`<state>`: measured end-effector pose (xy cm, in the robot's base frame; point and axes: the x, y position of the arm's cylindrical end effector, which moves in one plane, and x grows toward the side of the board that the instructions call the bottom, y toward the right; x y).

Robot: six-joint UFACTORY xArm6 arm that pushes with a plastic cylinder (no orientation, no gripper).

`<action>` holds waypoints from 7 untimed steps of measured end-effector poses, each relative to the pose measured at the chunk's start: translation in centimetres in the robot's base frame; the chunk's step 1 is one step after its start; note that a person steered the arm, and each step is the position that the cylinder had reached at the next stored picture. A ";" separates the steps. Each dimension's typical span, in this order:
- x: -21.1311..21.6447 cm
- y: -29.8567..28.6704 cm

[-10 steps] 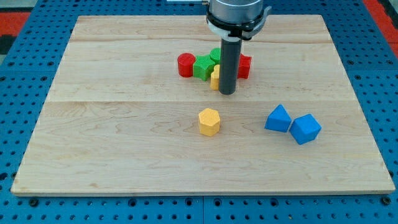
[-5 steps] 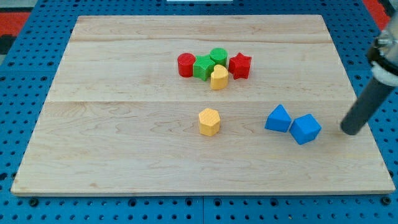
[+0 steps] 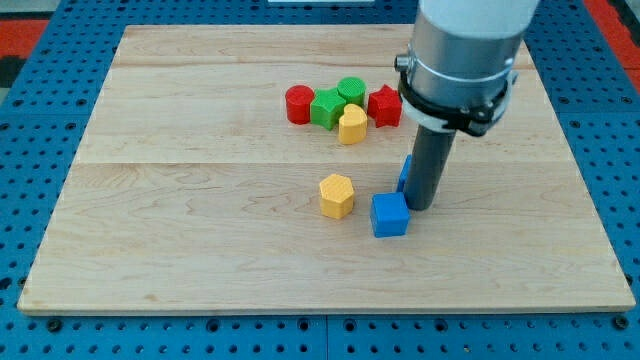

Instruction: Move the blue triangle to the bottom of the red star

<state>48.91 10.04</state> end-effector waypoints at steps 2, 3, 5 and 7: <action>-2.9 1.8; -4.9 2.8; -4.5 0.1; -4.8 -1.8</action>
